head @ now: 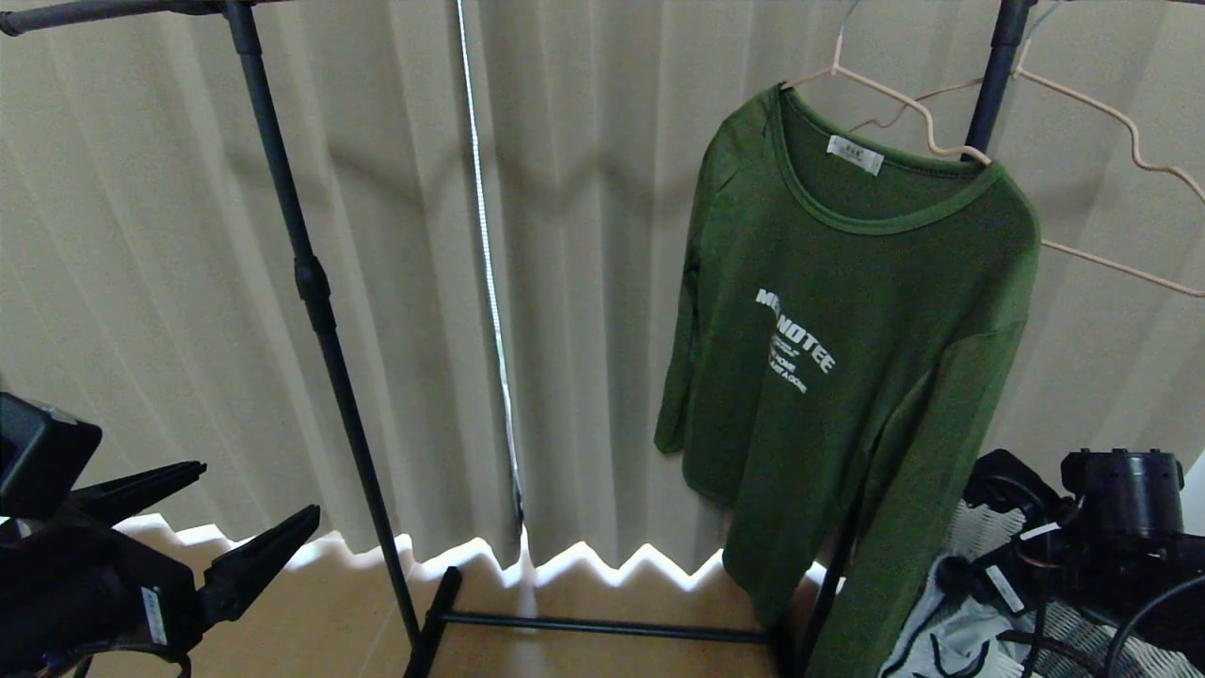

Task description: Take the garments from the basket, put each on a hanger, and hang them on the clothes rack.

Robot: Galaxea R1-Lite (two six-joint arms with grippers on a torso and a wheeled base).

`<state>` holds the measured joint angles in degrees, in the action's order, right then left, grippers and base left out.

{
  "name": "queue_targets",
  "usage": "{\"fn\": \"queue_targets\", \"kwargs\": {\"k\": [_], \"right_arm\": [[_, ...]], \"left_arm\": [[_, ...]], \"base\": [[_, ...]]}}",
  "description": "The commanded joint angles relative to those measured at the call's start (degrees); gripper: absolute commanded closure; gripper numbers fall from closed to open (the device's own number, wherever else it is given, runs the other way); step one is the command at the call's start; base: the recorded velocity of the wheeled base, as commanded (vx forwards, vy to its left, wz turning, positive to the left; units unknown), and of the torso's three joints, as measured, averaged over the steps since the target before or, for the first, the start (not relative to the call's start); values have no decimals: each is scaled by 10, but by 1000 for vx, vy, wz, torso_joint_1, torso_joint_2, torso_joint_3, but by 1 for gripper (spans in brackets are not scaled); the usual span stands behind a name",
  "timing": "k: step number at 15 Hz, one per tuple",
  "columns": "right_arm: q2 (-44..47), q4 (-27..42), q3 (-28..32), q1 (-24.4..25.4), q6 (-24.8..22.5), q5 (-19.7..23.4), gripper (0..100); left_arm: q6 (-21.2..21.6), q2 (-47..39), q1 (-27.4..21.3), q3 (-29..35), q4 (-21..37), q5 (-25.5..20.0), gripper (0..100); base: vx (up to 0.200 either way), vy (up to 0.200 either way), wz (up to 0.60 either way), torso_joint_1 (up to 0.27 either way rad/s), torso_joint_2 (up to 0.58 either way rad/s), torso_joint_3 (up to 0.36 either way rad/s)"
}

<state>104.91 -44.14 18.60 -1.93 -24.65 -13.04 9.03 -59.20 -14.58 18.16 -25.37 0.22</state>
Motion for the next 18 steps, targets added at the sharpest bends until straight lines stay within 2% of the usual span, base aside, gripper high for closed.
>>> {"fn": "queue_targets", "kwargs": {"k": [1,2,3,9,10,12,15,18], "right_arm": [[57,-42,-5,-4,0,-8,0],[60,-53,-8,-4,0,-8,0],[57,-55,-10,-4,0,-8,100],[-18,-67,-44,0,0,-3,100],[-95,-59,-56,2,-14,-1,100],[-168,-26,-52,2,-19,6,100],[-237,22,-35,2,-18,56,100],[-263,30,-31,8,-16,61,100]], "left_arm": [[0,0,0,-1,0,0,0],[0,0,0,-1,0,0,0],[0,0,0,-1,0,0,0],[2,0,1,-1,0,0,0],[2,1,2,-2,0,0,0],[2,1,2,-2,0,0,0],[3,3,2,-3,0,0,0],[3,2,3,-3,0,0,0]], "base": [[0,0,0,0,0,0],[0,0,0,0,0,0],[0,0,0,0,0,0],[0,0,0,0,0,0],[0,0,0,0,0,0],[0,0,0,0,0,0],[0,0,0,0,0,0],[0,0,0,0,0,0]]}}
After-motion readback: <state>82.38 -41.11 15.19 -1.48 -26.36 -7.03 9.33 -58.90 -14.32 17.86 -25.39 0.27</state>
